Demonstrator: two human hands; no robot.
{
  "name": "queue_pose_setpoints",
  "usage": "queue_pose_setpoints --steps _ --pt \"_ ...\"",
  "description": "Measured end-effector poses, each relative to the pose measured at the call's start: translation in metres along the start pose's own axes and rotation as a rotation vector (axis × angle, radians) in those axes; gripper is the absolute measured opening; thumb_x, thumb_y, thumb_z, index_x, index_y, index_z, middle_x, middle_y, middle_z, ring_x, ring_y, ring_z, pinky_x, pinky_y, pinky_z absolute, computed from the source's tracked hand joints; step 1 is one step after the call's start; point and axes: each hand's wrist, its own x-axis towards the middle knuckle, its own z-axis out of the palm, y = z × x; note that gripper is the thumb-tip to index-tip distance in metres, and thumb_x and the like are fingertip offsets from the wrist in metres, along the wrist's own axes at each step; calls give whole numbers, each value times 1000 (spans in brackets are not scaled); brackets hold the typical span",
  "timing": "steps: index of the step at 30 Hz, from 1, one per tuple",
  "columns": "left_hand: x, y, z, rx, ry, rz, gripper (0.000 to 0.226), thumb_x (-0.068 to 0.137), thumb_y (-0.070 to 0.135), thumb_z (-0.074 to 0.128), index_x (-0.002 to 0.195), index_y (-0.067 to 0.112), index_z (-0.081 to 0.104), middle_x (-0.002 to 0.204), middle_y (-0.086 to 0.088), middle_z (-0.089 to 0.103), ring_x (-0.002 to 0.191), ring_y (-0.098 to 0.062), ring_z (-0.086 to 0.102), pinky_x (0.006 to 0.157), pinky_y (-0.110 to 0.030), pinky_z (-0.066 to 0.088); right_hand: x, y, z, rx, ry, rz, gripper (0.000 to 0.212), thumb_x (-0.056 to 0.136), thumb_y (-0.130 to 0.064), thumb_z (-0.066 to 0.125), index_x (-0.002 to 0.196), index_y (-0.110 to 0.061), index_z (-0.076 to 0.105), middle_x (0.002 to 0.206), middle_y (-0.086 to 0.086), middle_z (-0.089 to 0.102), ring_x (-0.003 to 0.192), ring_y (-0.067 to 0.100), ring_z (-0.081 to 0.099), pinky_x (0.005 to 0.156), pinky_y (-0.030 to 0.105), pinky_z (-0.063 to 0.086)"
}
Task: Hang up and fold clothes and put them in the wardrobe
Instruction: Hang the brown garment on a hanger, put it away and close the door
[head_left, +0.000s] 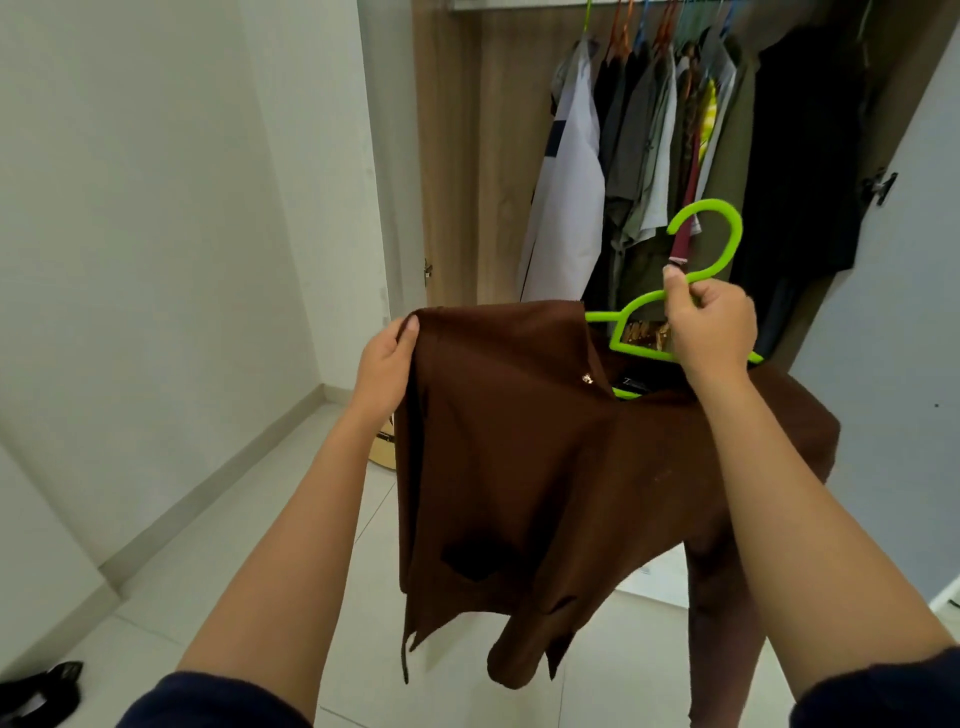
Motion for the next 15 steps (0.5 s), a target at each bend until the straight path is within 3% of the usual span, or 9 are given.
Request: queue_pose_setpoints --steps 3,6,8,11,15 --pt "10 10 -2 43 32 39 29 102 32 36 99 16 60 85 5 60 83 -9 57 73 -18 44 -10 9 -5 -26 -69 -19 57 94 -38 52 48 -9 36 46 9 33 49 26 37 53 34 27" --pt "19 4 -6 157 40 21 29 101 31 40 80 18 55 73 3 52 72 -12 50 65 -24 37 -12 10 -10 94 -58 38 61 93 -38 52 50 5 44 50 26 41 50 35 39 53 37 30" --pt "20 -2 -5 280 -18 -35 24 100 30 42 88 16 57 82 1 56 81 -17 52 67 -24 37 -10 9 -12 153 -33 74 64 93 -40 51 60 15 50 55 30 43 54 40 40 54 38 32" --pt "17 0 6 348 -79 -85 20 100 20 43 112 14 58 106 1 56 100 -15 52 84 -25 40 -10 4 -7 125 -36 113 65 93 -42 50 65 16 55 58 28 46 57 38 43 56 38 35" --pt "4 20 26 347 -140 118 27 101 29 38 115 18 58 108 7 58 100 -5 52 86 -19 39 -12 -4 3 57 -82 130 65 93 -48 47 70 11 59 64 28 55 65 39 54 61 40 43"
